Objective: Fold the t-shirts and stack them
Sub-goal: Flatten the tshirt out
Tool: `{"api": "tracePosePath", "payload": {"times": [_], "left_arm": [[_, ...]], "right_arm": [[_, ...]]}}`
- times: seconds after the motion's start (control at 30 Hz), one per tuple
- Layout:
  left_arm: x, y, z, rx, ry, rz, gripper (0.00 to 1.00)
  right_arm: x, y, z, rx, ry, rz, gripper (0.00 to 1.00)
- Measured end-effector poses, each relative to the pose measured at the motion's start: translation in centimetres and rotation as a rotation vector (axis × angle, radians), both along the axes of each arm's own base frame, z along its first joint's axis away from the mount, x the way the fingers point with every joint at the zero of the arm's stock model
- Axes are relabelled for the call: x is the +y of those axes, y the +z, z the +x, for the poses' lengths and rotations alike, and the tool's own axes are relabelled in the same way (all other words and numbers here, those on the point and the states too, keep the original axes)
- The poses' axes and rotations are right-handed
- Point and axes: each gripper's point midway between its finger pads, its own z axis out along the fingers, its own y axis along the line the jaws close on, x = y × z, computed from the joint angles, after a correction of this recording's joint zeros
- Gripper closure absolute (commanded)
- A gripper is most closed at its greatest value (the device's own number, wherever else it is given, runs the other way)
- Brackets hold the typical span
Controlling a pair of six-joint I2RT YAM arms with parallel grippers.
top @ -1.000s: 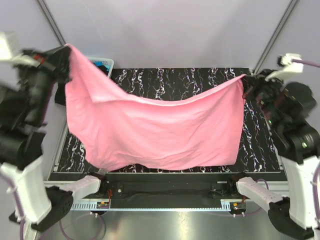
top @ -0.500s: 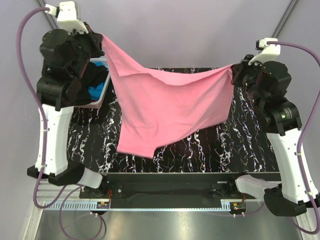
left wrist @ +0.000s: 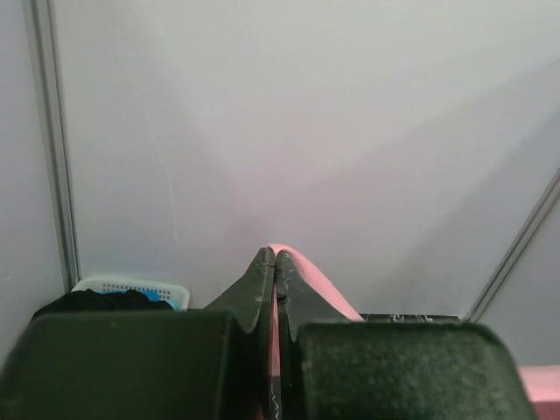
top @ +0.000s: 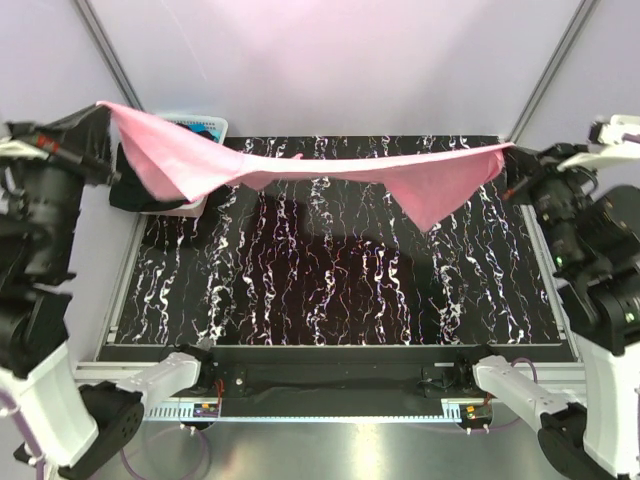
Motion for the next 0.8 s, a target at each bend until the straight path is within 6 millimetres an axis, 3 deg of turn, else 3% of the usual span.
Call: {"api": "tracePosePath", "payload": {"times": [0.1, 0.23, 0.5, 0.63, 0.7, 0.8], "left_arm": [[0.6, -0.1, -2.2, -0.013, -0.002, -0.008, 1.00], [0.9, -0.8, -3.1, 0.002, -0.002, -0.004, 1.00], [1.0, -2.7, -1.9, 0.087, 0.022, 0.006, 1.00], [0.2, -3.5, 2.7, 0.162, 0.054, -0.015, 1.00], [-0.7, -5.6, 7.1, 0.251, 0.078, -0.021, 1.00], [-2.5, -11.2, 15.4, 0.425, 0.126, -0.008, 1.00]], "right_arm": [[-0.5, 0.4, -1.8, -0.021, 0.004, 0.013, 1.00], [-1.0, 0.6, -3.2, -0.032, 0.005, 0.018, 1.00], [-0.9, 1.0, -2.9, -0.030, 0.001, 0.017, 1.00], [-0.5, 0.1, 0.6, 0.008, -0.037, 0.009, 1.00], [-0.2, -1.4, 3.7, 0.046, -0.077, 0.002, 1.00], [0.0, -6.4, 10.4, 0.160, -0.141, 0.000, 1.00]]}}
